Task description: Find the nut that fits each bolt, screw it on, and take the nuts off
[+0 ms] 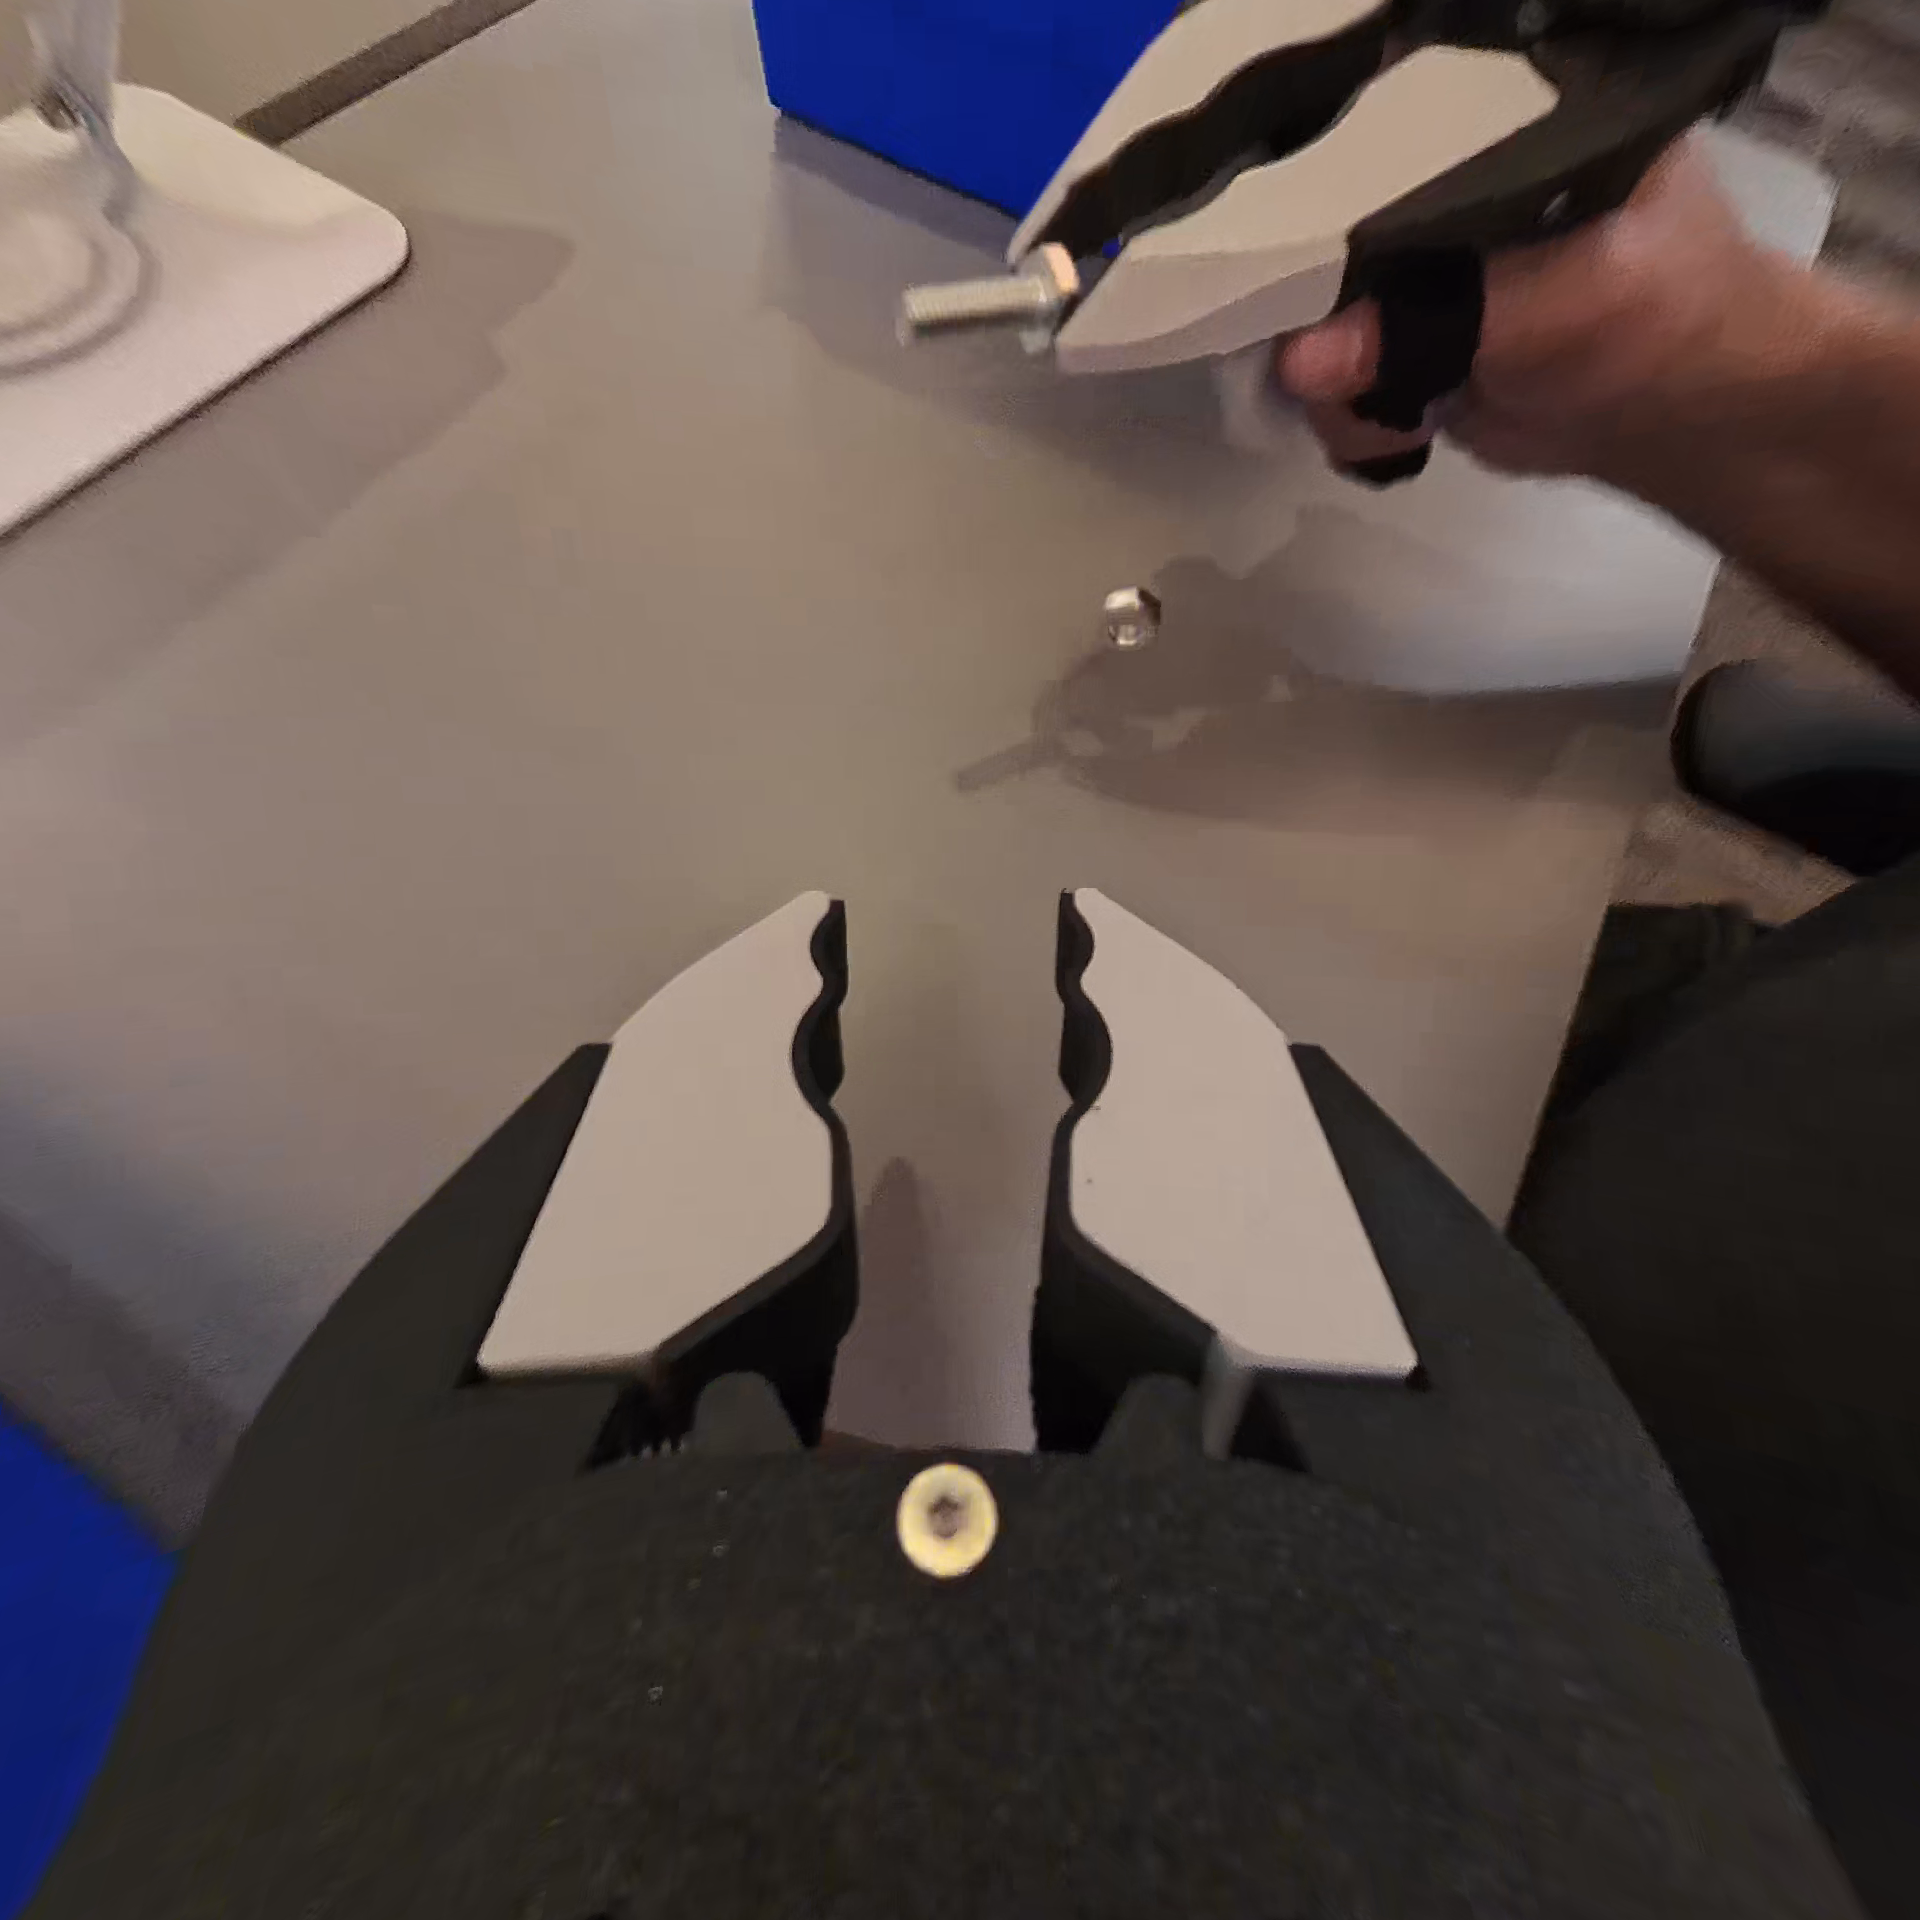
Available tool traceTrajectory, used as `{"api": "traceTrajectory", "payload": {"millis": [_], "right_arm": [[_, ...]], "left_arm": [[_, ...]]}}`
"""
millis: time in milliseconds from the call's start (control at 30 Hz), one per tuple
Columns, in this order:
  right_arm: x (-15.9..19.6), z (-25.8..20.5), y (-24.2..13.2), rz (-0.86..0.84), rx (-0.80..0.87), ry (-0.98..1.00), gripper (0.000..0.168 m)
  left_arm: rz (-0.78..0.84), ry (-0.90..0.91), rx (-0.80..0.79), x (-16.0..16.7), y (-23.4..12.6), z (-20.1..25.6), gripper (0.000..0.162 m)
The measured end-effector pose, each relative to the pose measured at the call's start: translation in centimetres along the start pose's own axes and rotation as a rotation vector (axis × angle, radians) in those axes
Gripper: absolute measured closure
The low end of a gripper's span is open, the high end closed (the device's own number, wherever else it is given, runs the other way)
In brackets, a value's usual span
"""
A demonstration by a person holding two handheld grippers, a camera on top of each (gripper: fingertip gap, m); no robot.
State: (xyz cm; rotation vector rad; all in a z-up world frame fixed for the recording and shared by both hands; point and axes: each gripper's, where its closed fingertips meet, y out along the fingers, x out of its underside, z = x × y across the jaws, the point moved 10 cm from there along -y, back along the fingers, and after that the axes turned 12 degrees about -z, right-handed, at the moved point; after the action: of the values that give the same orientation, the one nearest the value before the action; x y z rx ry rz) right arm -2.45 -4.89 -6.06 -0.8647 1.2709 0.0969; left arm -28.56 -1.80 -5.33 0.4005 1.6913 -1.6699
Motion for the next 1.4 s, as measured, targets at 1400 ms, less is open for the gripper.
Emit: {"api": "traceTrajectory", "payload": {"millis": [1400], "right_arm": [[2.3,3.5,-12.5,-0.047,0.319,-0.033,0.150]], "left_arm": [[-0.320,0.630,0.286,-8.6,15.8,12.6,0.125]]}}
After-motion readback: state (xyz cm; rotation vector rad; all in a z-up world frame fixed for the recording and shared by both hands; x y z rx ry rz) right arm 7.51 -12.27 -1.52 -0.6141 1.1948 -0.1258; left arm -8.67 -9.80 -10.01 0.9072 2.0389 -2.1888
